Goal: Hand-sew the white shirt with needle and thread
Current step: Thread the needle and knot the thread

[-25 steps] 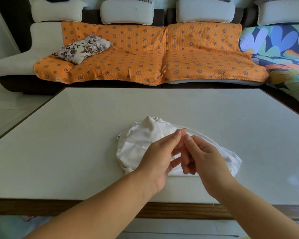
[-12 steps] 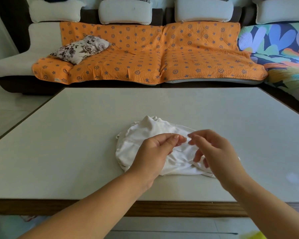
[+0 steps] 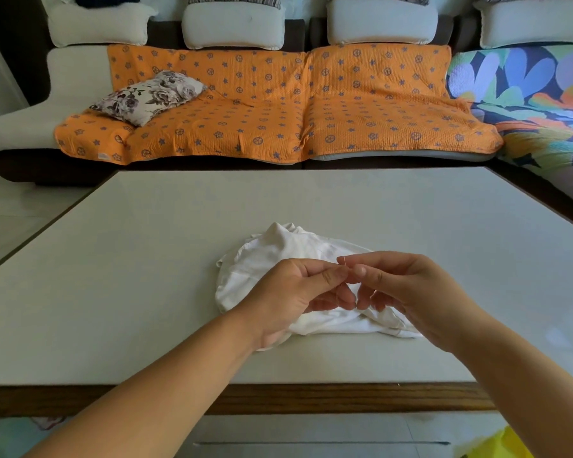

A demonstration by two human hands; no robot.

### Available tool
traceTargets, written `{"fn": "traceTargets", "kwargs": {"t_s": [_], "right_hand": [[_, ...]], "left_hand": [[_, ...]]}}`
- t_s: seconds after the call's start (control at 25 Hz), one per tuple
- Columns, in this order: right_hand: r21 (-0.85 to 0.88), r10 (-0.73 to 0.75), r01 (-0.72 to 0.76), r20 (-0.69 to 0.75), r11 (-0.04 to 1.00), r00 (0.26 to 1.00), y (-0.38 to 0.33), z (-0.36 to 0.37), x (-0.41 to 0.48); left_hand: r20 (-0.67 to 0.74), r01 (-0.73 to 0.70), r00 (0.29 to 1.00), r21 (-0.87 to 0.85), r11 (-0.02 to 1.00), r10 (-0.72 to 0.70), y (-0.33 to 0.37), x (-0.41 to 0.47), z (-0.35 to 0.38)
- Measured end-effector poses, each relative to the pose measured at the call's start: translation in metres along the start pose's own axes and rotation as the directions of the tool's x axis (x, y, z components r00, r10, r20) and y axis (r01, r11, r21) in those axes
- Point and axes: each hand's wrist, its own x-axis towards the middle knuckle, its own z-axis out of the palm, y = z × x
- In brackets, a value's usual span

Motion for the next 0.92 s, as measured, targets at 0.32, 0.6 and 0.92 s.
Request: {"fn": "traceTargets", "kwargs": {"t_s": [0.32,0.6,0.92], "right_hand": [[0.011,0.061,-0.060,-0.065,0.998,0.996,0.004,0.004,0.006],[0.028,0.041,-0.037,-0.143,0.999,0.989,0.008,0.012,0.006],[0.016,0.080,-0.079,-0.137,0.997,0.987,0.008,0.010,0.005]], "left_hand": [[-0.027,0.006,1.000,0.184,0.983,-0.001,0.001,-0.002,0.000],[0.020,0.006,1.000,0.234,0.972,-0.011,0.002,-0.004,-0.001],[0.032,0.012,0.999,0.391,0.920,-0.026,0.005,-0.007,0.000]]}}
